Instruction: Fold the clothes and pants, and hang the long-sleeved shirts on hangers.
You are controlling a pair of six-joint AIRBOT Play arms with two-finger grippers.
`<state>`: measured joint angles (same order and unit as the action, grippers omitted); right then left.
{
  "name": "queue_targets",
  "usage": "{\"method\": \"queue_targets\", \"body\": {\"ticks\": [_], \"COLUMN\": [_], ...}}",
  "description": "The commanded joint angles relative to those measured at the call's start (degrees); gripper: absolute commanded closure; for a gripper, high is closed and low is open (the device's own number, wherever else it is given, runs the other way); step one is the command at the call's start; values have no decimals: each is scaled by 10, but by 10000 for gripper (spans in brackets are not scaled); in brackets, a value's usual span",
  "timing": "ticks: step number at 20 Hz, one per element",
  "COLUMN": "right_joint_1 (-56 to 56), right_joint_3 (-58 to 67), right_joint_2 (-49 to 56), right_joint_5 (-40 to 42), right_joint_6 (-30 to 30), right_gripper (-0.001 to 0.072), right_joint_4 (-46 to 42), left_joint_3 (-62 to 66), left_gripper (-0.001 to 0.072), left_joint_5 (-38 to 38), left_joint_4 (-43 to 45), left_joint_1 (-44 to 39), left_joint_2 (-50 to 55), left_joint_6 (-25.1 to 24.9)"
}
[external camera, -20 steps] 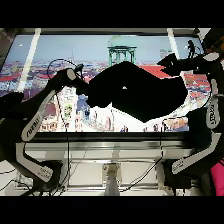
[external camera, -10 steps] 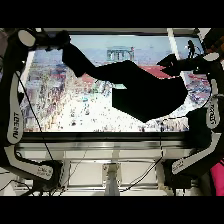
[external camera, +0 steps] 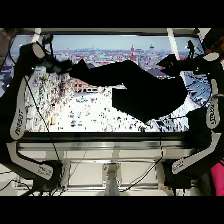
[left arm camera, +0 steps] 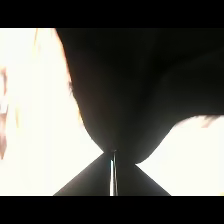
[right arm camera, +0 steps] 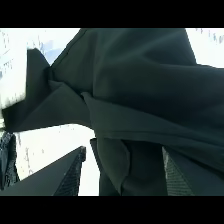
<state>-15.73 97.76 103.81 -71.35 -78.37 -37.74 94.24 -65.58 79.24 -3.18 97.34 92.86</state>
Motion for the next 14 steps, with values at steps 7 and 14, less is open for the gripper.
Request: {"method": "queue_targets", "body": {"ticks": [7,14], "right_joint_1": [0,-12], "right_joint_3": [0,1], "right_joint_2": [0,0], "right_joint_5": [-13,7], "right_joint_6": [0,0], "right_gripper": [157,155], "right_joint_4": [0,1], "left_joint_3": [-155,-140], "left_gripper": [701,166], "left_joint_5": [-31,-35], "left_joint_4": [116,116], "left_joint_1": [5,13], "left_joint_2": [-35,-38], "left_joint_6": [49,63]}}
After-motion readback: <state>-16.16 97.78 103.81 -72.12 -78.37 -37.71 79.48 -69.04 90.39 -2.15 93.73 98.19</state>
